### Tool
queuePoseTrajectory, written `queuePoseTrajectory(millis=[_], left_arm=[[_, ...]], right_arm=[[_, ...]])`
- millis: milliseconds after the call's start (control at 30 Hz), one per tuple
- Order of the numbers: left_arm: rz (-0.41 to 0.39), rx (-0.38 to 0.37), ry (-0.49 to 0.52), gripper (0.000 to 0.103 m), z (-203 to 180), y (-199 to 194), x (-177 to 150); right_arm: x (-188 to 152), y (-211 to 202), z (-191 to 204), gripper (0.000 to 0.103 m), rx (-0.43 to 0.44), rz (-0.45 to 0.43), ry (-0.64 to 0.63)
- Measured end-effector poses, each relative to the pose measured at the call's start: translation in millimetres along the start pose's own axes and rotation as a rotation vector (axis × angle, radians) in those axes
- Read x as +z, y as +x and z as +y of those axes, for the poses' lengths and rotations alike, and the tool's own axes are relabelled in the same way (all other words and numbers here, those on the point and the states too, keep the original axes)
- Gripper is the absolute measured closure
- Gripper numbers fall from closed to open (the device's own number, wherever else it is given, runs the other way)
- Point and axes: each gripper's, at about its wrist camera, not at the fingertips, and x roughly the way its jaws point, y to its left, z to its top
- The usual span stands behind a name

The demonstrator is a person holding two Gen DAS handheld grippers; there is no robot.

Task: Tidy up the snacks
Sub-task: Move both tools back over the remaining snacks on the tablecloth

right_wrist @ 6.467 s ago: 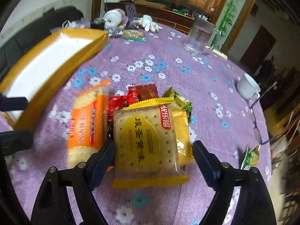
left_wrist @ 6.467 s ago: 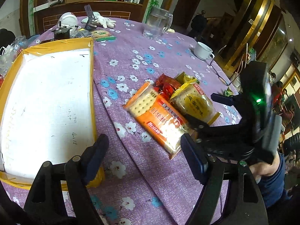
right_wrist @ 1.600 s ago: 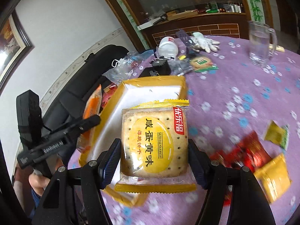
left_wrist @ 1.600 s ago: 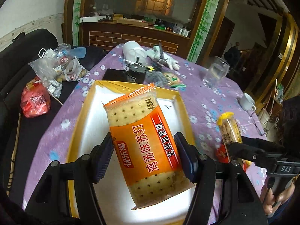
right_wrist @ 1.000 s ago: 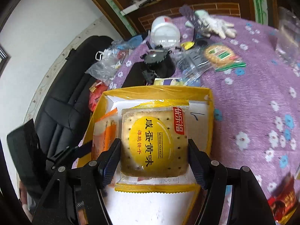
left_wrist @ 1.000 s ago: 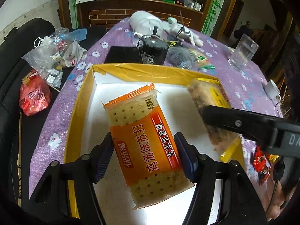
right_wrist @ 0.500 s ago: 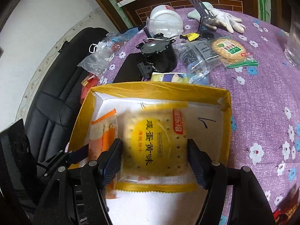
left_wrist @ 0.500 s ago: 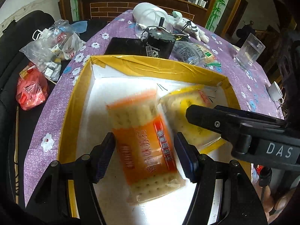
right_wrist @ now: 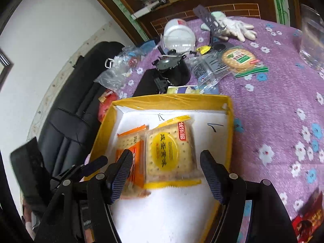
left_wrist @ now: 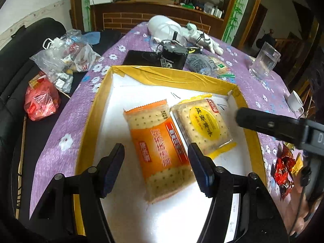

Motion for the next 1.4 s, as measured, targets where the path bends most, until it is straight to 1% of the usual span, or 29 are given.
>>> queuePoseTrajectory(millis=[67, 133, 233, 333, 433, 533, 633, 667, 733, 833, 900, 1033, 1133, 1233, 1333, 1400], left_arm=[[-0.013, 0.006, -0.005, 0.039, 1.1, -2.0, -4.2], [-0.016, 0.01, -0.014, 0.039, 2.7, -2.2, -8.3], [-0.006, 0.026, -0.055, 0.039, 10.6, 0.4, -15.6], [-0.016, 0.031, -0.077, 0.039, 13.1, -4.2, -19.0], [-0.037, 0.05, -0.074, 0.039, 10.2, -10.7, -22.4], [-0.06, 0.071, -0.068, 0.039, 4.3, -19.1, -25.8], [-0.114, 0.07, -0.068, 0.039, -5.1, -38.0, -29.1], [-0.136, 0.07, -0.053, 0.039, -12.8, -46.9, -30.0], [-0.173, 0.064, -0.026, 0.039, -27.1, -60.8, -31.1], [-0.186, -0.004, 0.019, 0.039, -55.3, -73.5, -36.1], [-0.171, -0.069, 0.062, 0.039, -81.6, -75.5, -42.1], [-0.142, -0.148, 0.149, 0.039, -129.9, -74.0, -57.9], [-0.097, -0.249, 0.202, 0.039, -167.6, -69.8, -74.6], [-0.065, -0.311, 0.256, 0.039, -197.7, -67.7, -91.0], [-0.051, -0.332, 0.321, 0.039, -222.1, -64.3, -107.5], [-0.041, -0.336, 0.356, 0.039, -232.5, -60.3, -116.4]], right_arm=[[-7.0, -12.6, -2.7, 0.032, -0.002, -0.024, -0.007], [-16.7, -29.0, -5.8, 0.032, -0.009, -0.066, -0.015], [-30.0, -55.3, -13.3, 0.032, -0.024, -0.135, -0.019], [-40.4, -80.5, -25.7, 0.032, -0.018, -0.193, 0.006], [-52.6, -107.9, -46.5, 0.031, -0.027, -0.242, 0.051], [-61.6, -127.9, -68.6, 0.031, -0.022, -0.26, 0.089], [-71.2, -140.9, -91.8, 0.031, -0.003, -0.247, 0.141], [-75.6, -145.9, -101.4, 0.031, 0.007, -0.246, 0.163], [-84.6, -157.9, -118.7, 0.031, -0.004, -0.259, 0.186], [-95.5, -170.0, -138.4, 0.03, -0.026, -0.266, 0.212], [-103.8, -179.1, -154.6, 0.03, -0.033, -0.277, 0.236], [-121.6, -196.1, -183.4, 0.03, -0.062, -0.311, 0.289], [-132.4, -207.3, -199.5, 0.03, -0.052, -0.335, 0.321], [-143.1, -216.6, -212.0, 0.03, -0.03, -0.36, 0.359], [-151.8, -223.8, -221.5, 0.028, -0.013, -0.382, 0.385], [-155.2, -226.3, -224.5, 0.027, -0.033, -0.397, 0.394]])
